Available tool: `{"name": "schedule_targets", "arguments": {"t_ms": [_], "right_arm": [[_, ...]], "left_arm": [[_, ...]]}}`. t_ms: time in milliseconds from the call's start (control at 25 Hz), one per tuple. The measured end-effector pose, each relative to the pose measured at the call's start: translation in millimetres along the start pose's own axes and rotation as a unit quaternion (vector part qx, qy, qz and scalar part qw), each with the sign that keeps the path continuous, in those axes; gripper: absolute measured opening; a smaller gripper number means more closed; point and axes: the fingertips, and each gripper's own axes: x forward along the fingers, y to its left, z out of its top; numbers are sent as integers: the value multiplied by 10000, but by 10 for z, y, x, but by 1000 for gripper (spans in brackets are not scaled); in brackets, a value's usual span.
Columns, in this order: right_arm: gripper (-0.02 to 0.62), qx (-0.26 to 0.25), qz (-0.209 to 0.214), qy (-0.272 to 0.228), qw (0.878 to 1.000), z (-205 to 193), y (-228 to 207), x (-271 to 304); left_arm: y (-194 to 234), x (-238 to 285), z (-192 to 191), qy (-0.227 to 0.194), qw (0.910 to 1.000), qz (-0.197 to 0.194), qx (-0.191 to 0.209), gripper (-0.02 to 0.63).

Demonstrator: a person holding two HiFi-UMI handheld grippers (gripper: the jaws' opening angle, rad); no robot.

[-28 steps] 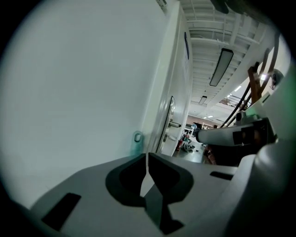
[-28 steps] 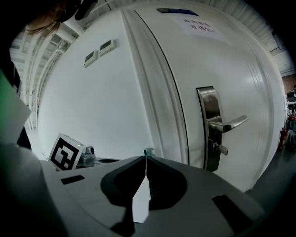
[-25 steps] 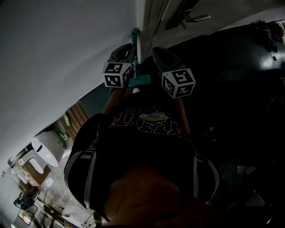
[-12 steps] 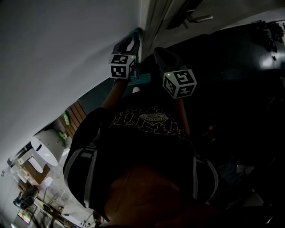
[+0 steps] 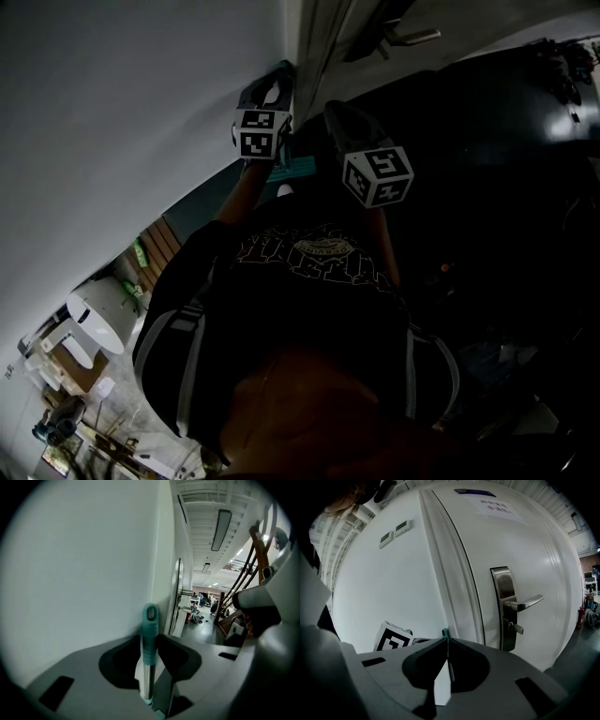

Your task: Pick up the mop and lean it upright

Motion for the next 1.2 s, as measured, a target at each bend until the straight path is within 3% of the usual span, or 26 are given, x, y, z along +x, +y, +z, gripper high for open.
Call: {"name": "schedule_targets", "arguments": {"t_ms": [480,1200], "right_arm": [[20,20,-93,-15,10000,54,-204,-109],[20,-67,263,91,9996,-47,-94,-210]], "left_arm": [[-22,100,-25,66,10000,63,24,147],[-129,-154,-124,-17,9997,253,-44,146]]}}
